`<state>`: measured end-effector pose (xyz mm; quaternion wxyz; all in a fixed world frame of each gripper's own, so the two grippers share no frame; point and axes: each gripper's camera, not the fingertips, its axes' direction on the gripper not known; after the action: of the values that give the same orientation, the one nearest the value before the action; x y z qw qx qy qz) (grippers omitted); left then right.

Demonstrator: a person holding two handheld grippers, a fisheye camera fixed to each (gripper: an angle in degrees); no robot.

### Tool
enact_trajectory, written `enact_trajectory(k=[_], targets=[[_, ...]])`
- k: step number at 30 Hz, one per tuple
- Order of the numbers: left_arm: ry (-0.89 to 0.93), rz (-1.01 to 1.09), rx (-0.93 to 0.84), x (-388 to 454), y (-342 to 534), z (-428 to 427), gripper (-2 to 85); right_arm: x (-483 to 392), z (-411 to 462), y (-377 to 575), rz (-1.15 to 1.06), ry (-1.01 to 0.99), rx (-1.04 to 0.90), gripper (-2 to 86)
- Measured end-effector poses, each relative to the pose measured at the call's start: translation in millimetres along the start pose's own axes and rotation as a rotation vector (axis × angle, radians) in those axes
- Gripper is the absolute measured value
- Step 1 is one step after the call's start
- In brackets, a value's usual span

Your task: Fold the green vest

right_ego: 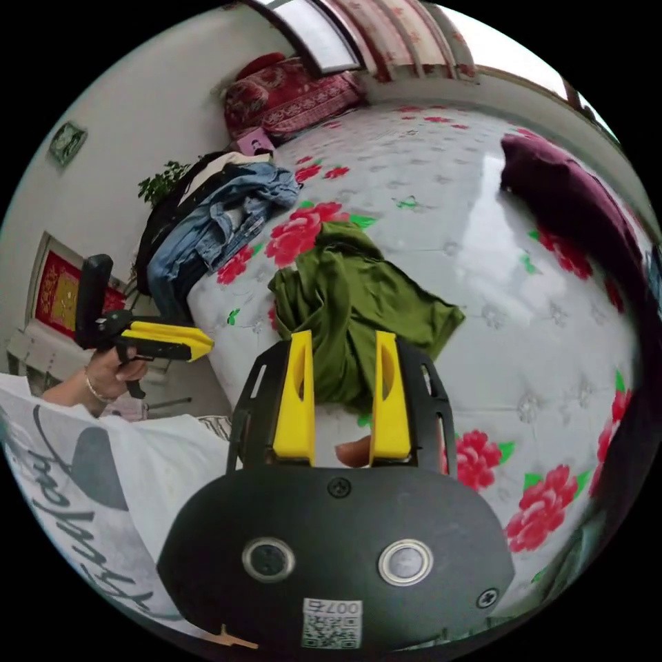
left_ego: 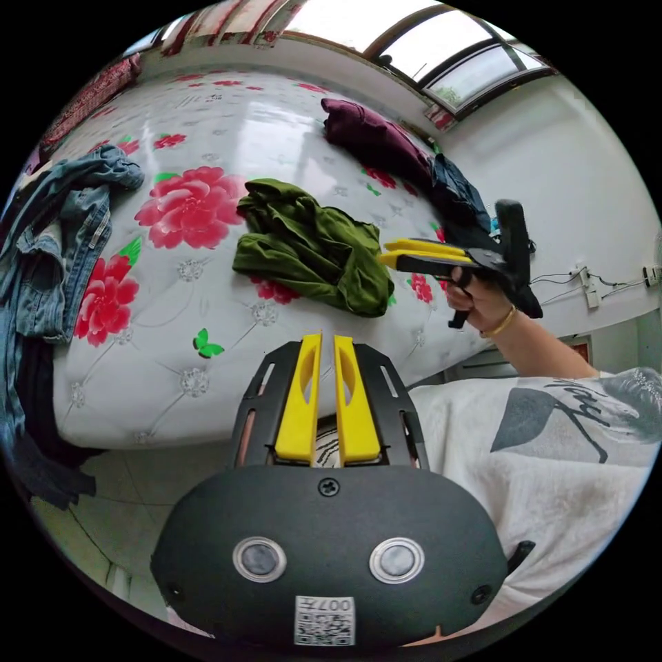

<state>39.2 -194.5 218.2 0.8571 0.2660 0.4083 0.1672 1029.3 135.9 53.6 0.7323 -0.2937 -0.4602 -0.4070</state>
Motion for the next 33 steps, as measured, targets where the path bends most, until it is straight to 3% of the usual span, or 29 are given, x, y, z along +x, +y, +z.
enact_trajectory(k=[4, 11, 16, 20, 22, 26, 33], targets=[[-0.026, -0.007, -0.017, 1.2, 6.0, 2.1, 2.9, -14.8, 45.2, 6.7, -0.078, 0.015, -0.187, 1.7], [-0.091, -0.047, -0.008, -20.4, -6.3, 5.5, 5.0, -2.9, -57.9, 79.8, -0.042, -0.069, 0.077, 2.3], [-0.012, 0.002, -0.048, -20.7, -45.2, 35.0, 8.1, 20.6, -86.2, 108.5, 0.08, -0.057, 0.002, 7.0], [-0.03, 0.12, -0.21, 4.7, -70.1, 86.9, 5.5, 12.7, -89.0, 84.2, 0.07, -0.021, 0.054, 7.9], [-0.115, 0.163, -0.168, 14.3, -72.3, 88.9, 1.0, 2.3, -63.1, 59.0, 0.032, -0.012, 0.005, 7.1], [-0.069, 0.143, -0.194, 4.1, -82.7, 76.3, -0.7, 4.3, -7.5, 33.4, 0.018, 0.025, -0.215, 2.5], [0.033, -0.009, 0.293, -36.5, -61.5, -104.8, -0.9, 19.9, -201.8, 55.0, 0.037, 0.13, 0.379, 0.2]])
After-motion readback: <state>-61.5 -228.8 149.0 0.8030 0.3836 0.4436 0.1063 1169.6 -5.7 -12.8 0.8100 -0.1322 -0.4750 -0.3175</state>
